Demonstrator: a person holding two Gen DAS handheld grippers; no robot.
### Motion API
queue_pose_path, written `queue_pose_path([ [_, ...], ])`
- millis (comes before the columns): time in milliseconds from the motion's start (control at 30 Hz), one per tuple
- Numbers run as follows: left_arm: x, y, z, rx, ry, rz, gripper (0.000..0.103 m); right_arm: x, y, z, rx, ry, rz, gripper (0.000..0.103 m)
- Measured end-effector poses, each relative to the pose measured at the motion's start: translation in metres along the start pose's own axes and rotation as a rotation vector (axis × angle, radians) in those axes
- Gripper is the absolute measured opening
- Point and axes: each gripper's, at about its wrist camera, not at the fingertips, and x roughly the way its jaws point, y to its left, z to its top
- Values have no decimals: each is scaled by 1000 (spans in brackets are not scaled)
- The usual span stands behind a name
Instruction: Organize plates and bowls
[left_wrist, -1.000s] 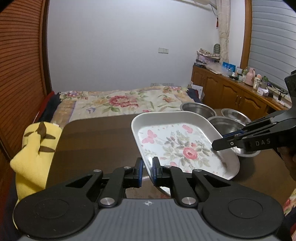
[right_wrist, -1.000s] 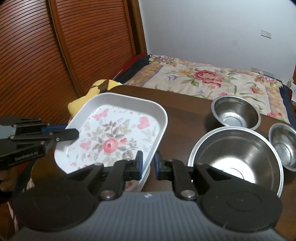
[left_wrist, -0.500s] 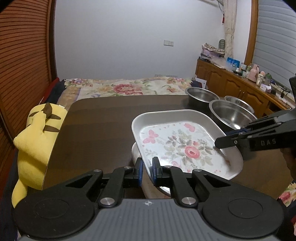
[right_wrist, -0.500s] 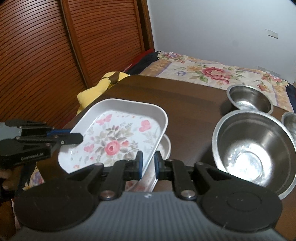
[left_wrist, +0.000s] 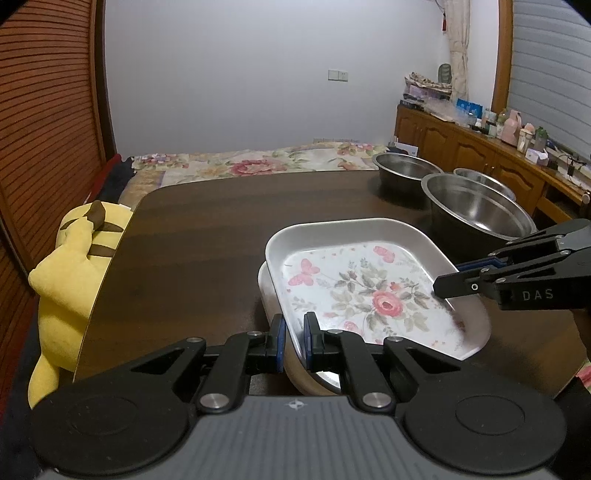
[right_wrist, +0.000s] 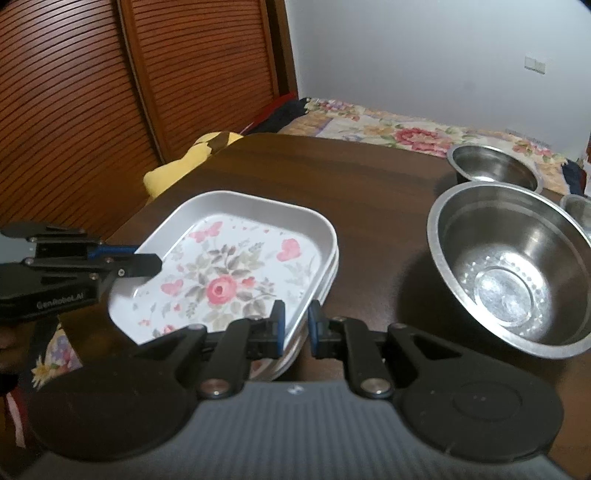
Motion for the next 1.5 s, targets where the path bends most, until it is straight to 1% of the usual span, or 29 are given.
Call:
queue_pose_path([
  [233, 6, -2, -5, 4, 0, 9, 11, 0, 6, -8, 2, -65, -50, 15],
  [533, 5, -6, -6, 31, -23, 39, 12, -2, 11, -19, 41, -126, -49, 16],
  [633, 7, -7, -6, 44, -26, 53, 13, -2, 8, -19, 61, -134, -38, 18],
  [800, 9, -8, -8, 55, -34, 67, 14, 0, 12, -20, 54, -155, -56, 18],
  [1000, 14, -7, -10, 54, -44, 73, 14, 1, 11, -21, 66, -171, -51, 20],
  [1067, 17, -8, -10, 68, -54, 83, 14, 2, 11, -21, 73, -180, -54, 20],
  [1200, 20, -8, -9, 75, -63, 96, 14, 3, 11, -27, 77, -206, -68, 20],
  [1267, 24, -6, -8, 75, -66, 100, 14, 4, 14, -29, 58, -215, -70, 22],
  [1333, 27, -4, -7, 82, -66, 108, 15, 3, 15, -30, 63, -213, -60, 22],
  [1400, 27, -3, -5, 80, -63, 114, 18, 1, 14, -31, 68, -211, -42, 23],
  [1500, 25, 2, -2, 59, -60, 110, 19, -1, 10, -31, 79, -216, -34, 23],
])
